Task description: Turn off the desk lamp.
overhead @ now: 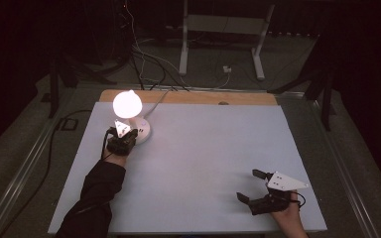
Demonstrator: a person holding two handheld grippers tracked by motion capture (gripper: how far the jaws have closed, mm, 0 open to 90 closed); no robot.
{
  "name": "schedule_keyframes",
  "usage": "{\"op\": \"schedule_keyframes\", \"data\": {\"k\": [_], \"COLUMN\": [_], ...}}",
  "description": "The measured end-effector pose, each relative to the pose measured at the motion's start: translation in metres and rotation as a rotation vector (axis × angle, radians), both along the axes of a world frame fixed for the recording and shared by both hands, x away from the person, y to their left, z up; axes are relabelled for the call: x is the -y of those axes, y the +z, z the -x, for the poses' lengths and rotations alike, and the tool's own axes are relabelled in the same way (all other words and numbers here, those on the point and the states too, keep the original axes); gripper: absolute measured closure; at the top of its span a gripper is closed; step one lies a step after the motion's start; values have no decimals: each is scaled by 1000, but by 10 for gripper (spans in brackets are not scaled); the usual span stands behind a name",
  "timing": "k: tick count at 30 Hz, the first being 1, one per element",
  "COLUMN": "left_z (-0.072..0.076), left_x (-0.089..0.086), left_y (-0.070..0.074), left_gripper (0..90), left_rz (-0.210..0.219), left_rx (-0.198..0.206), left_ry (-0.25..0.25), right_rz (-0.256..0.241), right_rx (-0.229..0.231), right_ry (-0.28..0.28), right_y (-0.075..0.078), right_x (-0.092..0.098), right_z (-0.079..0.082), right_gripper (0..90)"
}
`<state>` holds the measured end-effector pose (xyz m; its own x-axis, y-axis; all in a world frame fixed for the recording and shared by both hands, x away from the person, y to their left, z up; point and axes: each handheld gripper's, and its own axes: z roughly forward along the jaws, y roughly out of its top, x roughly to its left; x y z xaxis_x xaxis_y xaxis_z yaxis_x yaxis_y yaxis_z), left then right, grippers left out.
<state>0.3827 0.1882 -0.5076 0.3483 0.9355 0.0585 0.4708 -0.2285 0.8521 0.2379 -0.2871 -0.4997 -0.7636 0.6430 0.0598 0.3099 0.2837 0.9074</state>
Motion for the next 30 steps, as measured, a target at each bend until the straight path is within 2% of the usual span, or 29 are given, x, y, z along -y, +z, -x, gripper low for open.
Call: {"op": "schedule_keyframes", "data": {"k": [10, 16, 30], "left_z": [-4, -6, -6], "left_x": [0, -3, -3], "left_y": [-5, -9, -12], "left_gripper": [900, 900, 900], "left_rz": [4, 24, 16], "left_rx": [-5, -17, -25], "left_ry": [-11, -5, -15], "right_rz": [2, 3, 4], "right_rx": [-1, -3, -5], "right_ry": [0, 1, 1], "right_y": [0, 0, 0], "right_x": [0, 0, 1], "right_z": [0, 0, 0], "right_gripper": [0, 0, 0]}}
